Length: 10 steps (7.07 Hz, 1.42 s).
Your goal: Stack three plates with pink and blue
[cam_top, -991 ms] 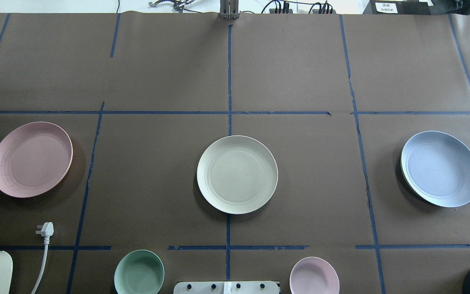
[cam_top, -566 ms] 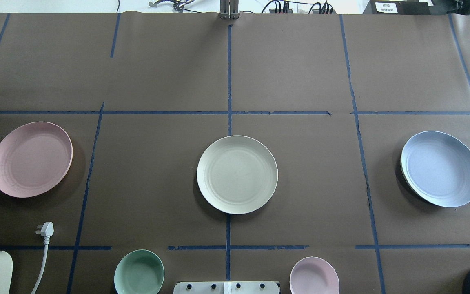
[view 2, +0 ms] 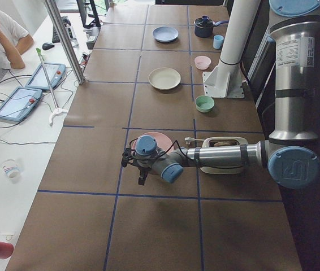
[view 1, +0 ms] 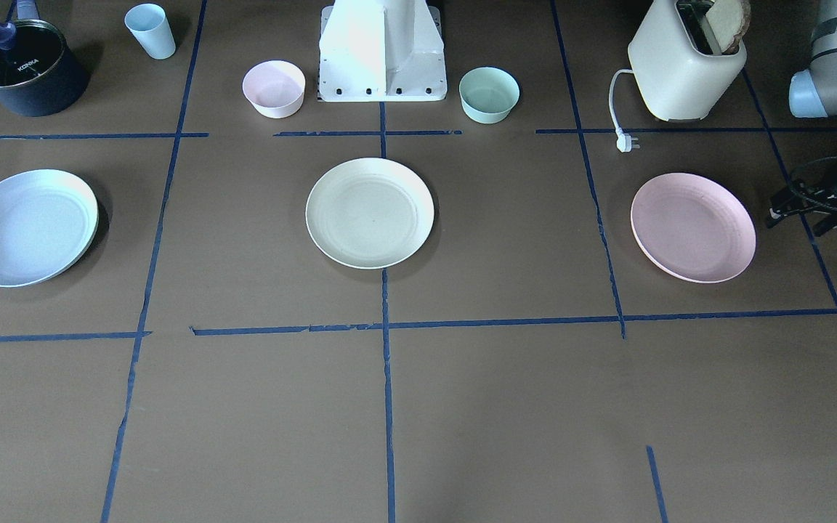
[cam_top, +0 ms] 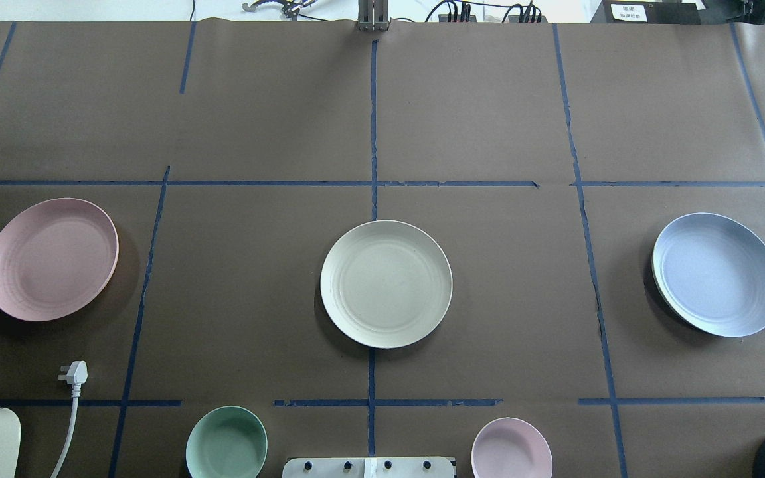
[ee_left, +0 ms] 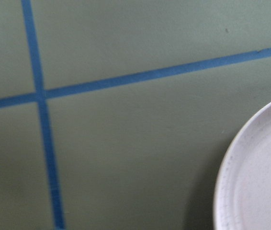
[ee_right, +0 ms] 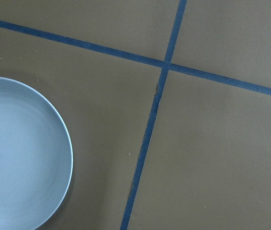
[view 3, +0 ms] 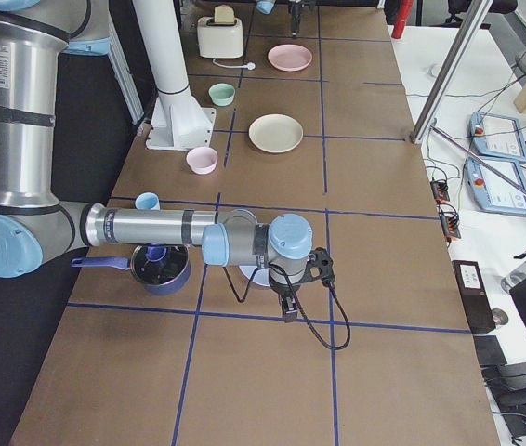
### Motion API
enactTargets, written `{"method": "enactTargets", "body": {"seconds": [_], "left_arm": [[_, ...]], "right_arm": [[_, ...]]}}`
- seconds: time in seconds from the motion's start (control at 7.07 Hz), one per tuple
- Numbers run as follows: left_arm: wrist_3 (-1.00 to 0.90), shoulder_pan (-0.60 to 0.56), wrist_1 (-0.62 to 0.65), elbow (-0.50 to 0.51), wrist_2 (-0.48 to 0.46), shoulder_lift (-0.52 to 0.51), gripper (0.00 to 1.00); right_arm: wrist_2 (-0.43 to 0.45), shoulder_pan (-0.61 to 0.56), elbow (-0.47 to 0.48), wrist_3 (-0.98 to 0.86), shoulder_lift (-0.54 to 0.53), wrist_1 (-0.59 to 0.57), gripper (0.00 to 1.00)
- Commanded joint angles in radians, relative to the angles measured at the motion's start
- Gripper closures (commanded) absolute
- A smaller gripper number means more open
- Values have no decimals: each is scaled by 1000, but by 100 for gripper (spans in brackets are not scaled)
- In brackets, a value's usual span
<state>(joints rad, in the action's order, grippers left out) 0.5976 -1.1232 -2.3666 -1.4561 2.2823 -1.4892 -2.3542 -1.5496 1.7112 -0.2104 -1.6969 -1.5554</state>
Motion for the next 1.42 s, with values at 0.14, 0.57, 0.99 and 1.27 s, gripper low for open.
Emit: {"method": "enactTargets", "body": {"seconds": [0.14,0.57,0.99,1.27], "left_arm": [[120,91,-33,8,-9,-3,29],[169,89,-36,0,0,-3,100],[279,77,-26,-59,173,-48,100],[554,83,-20,-134,169,-174,100]], "right_arm": [[0,0,-10,-1,-1,1,0],[0,0,-15,-1,-1,2,0],[0,2,-15,-1,-1,3,0],[-2,0,-15,-1,-1,3,0]]}}
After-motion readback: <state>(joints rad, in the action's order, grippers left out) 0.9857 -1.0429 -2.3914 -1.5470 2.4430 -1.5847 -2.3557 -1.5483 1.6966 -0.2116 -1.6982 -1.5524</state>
